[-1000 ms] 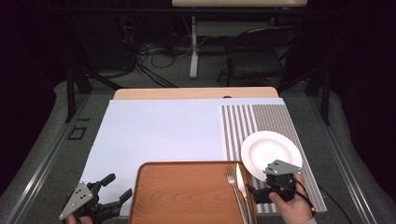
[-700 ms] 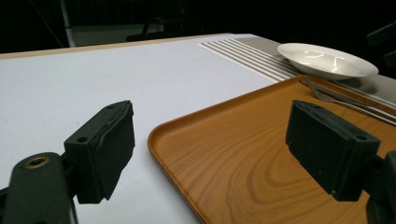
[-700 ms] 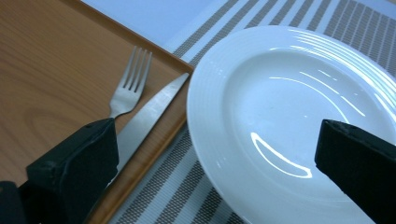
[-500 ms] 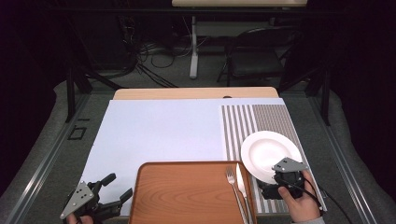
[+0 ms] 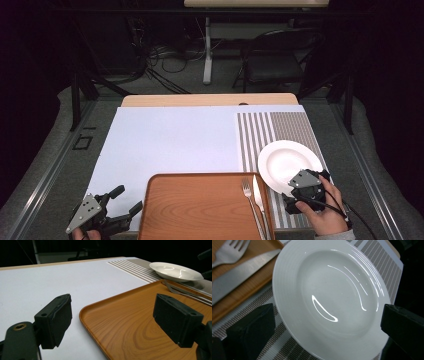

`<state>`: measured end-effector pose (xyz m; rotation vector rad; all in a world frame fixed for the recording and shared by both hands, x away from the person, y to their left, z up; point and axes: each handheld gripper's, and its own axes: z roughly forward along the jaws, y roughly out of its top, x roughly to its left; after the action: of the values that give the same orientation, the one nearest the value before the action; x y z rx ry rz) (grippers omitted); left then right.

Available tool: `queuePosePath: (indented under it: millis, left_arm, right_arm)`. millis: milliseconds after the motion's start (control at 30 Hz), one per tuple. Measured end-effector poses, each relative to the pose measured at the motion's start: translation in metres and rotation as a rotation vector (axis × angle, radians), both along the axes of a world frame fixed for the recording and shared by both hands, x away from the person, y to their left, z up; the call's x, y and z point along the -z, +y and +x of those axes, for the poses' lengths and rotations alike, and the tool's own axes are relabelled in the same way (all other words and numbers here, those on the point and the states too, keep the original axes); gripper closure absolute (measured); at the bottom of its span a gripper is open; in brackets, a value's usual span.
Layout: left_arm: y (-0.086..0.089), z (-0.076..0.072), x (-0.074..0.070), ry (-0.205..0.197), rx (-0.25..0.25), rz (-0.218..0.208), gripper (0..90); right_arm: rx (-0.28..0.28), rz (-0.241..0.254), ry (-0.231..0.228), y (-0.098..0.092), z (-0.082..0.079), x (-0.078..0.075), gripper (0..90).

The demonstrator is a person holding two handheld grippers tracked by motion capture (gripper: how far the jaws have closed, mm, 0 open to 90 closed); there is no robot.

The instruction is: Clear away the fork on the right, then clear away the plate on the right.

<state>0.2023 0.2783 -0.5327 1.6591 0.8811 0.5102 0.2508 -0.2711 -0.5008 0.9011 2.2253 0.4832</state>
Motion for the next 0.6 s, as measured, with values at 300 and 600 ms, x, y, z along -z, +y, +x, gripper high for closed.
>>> queuePosePath:
  millis: [300,600]
  left_arm:
    - [-0.001,0.0,0.0,0.0,0.002,0.002,15.8]
    - [0.0,0.0,0.0,-0.004,0.001,0.001,15.8]
  right_arm:
    - [-0.037,-0.15,0.007,0.001,0.003,0.011,0.0]
    - [-0.057,-0.175,0.021,0.0,0.004,0.018,0.0]
